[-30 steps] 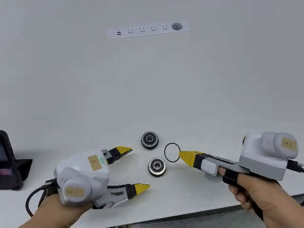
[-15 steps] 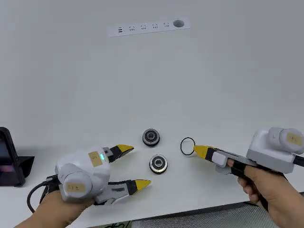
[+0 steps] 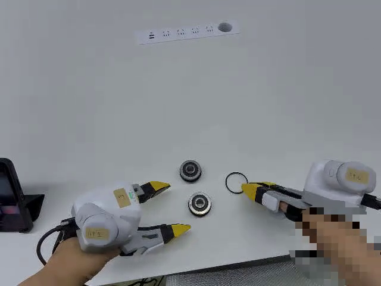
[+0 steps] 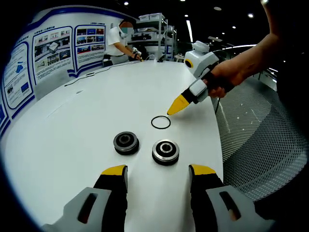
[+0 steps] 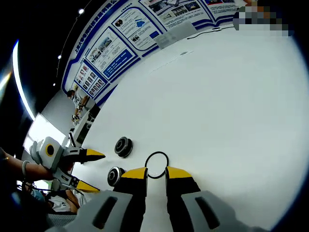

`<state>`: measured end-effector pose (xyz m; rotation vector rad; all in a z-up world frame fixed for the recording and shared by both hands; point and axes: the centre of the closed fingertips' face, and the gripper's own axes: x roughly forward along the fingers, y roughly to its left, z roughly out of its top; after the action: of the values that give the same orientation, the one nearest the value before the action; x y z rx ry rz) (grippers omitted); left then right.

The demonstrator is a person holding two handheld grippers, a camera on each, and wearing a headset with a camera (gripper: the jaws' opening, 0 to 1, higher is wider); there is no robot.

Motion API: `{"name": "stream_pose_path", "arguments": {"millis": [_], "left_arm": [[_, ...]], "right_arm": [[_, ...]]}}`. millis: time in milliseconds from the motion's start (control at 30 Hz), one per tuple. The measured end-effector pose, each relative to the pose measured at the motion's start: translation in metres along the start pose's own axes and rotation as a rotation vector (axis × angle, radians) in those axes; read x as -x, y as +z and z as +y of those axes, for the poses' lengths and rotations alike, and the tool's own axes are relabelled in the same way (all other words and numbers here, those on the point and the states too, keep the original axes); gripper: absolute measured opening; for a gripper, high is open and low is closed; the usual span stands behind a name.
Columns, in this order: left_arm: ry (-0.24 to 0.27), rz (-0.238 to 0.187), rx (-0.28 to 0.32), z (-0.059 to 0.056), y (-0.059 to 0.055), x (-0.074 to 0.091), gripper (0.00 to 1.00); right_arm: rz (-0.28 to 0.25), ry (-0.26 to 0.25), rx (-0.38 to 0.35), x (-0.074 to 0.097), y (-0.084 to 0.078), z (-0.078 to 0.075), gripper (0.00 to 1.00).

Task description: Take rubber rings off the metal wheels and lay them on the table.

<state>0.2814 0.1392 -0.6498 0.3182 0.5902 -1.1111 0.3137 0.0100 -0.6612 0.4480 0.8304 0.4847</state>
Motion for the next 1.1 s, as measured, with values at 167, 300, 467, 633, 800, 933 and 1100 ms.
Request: {"name": "stream_pose_path", "arguments": {"millis": [167,300,467,633,800,933,1100], "left_arm": [[0.000,-0.012,0.005,0.001,0.003,0.000,0.50],[0.002,-0.025,0.006,0.001,0.009,0.000,0.46],[-0.015,-0.027,0.001,-0.003,0.014,-0.005,0.41],[-0.036,-0.030,-0.013,-0.008,0.019,-0.010,0.33],[-0.054,-0.027,-0.027,-0.013,0.021,-0.015,0.30],[-0.067,-0.017,-0.042,-0.015,0.021,-0.020,0.25],[-0.074,-0.002,-0.064,-0.017,0.021,-0.025,0.20]], "right_arm": [[-0.024,-0.006,0.037,0.003,0.005,0.001,0.30],[-0.026,0.037,0.033,0.001,0.005,0.012,0.30],[-0.017,0.079,0.026,-0.003,0.001,0.024,0.30],[0.003,0.113,0.026,-0.006,-0.006,0.035,0.29],[0.028,0.152,0.026,-0.008,-0.013,0.046,0.28],[0.041,0.174,0.023,-0.009,-0.017,0.052,0.28],[0.049,0.186,0.016,-0.010,-0.020,0.055,0.28]]}}
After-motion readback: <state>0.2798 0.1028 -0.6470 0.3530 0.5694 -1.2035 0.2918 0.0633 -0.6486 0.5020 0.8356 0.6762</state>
